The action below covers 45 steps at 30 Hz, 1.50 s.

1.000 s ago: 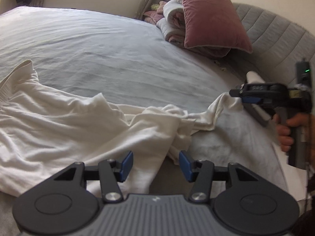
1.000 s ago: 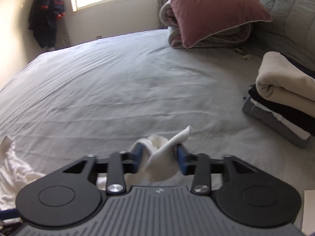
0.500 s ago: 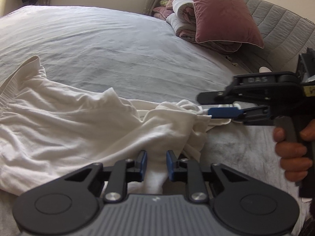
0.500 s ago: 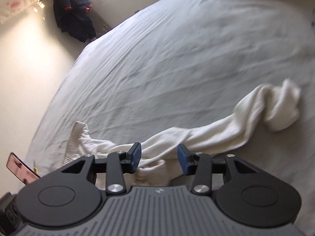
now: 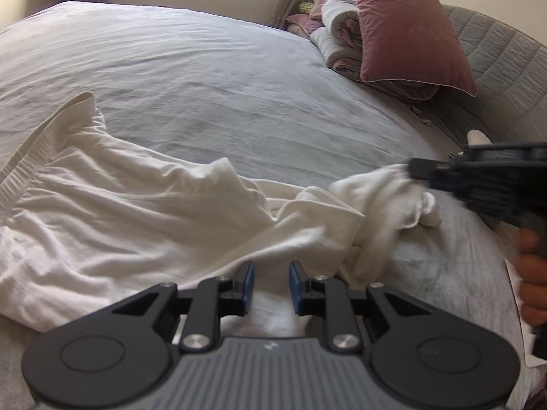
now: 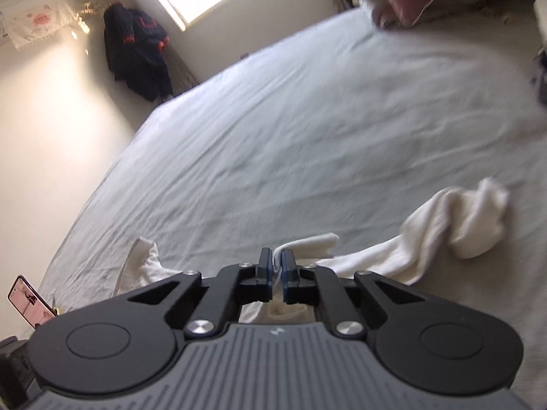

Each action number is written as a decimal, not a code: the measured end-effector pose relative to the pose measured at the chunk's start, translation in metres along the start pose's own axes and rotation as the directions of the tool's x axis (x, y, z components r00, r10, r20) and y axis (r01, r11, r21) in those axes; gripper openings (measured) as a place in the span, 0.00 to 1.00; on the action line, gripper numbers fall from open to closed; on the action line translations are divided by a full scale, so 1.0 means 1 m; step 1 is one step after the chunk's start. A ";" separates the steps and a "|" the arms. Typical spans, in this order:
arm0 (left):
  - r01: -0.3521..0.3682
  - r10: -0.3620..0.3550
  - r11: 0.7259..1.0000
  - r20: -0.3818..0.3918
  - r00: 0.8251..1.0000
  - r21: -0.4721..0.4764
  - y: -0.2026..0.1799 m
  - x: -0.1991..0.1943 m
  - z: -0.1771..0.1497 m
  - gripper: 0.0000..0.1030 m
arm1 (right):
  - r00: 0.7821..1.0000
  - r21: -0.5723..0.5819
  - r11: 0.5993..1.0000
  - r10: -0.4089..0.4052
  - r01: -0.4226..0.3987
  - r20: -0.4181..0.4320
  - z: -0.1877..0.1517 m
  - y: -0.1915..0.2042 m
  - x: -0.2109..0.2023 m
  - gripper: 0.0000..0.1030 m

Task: Fold clothes

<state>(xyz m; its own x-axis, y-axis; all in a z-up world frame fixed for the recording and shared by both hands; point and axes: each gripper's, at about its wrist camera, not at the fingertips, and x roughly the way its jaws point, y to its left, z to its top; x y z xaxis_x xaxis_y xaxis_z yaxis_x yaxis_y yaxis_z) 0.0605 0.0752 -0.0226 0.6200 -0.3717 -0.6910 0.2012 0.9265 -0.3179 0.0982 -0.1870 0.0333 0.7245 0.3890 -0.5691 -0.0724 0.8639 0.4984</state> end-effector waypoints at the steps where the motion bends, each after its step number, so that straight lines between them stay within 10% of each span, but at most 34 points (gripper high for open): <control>1: -0.005 0.005 1.000 0.000 1.000 -0.003 0.001 -0.001 0.000 0.22 | 1.000 0.000 1.000 -0.003 0.003 0.017 0.001 -0.002 -0.008 0.07; 21: -0.164 0.166 0.983 0.017 0.986 -0.087 0.040 -0.034 -0.011 0.24 | 0.935 -0.001 0.957 -0.282 0.289 0.214 -0.023 -0.072 -0.109 0.07; 45: -0.333 0.367 0.893 0.059 0.929 -0.303 0.136 -0.094 -0.040 0.27 | 0.813 -0.062 0.812 -0.576 0.581 0.084 -0.046 -0.146 -0.106 0.08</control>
<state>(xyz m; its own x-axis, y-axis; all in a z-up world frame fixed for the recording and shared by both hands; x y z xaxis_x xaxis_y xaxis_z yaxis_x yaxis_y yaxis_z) -0.0005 0.2336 -0.0263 0.6945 -0.0021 -0.7195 -0.2566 0.9335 -0.2504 0.0003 -0.3399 -0.0098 0.6887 -0.2080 -0.6946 0.3198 0.9469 0.0335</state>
